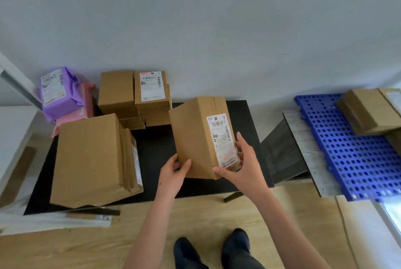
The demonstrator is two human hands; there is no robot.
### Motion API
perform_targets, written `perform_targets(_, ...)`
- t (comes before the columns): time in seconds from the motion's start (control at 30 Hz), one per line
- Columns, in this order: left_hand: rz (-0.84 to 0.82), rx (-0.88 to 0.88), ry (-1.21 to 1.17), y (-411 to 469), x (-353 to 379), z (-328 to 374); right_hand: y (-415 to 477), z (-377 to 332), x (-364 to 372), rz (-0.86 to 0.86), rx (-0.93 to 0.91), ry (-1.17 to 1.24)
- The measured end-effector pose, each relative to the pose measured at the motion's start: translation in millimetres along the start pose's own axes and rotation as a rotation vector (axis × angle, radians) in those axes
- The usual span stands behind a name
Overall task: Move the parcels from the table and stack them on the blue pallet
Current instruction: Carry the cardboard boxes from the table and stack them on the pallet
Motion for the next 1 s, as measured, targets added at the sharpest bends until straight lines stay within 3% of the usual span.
perform_targets(0.37, -0.157, 0.072, 0.077, -27.2, 87.3, 27.2, -60.2, 21.9, -54.0, 0.111, -0.100, 0.053)
perform_targets(1.0, -0.110, 0.147, 0.020, -108.7, 331.3, -3.1, -218.7, 176.6, -215.1, 0.102, -0.135, 0.054)
Point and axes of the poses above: each hand's wrist, its own y-axis towards the middle knuckle, its own x-axis out of the palm, z = x × y, the point moved 5 cm from there along y, towards the middle knuckle, and after that the axes turned 15 degrees about -z, right-handed, at the moved point
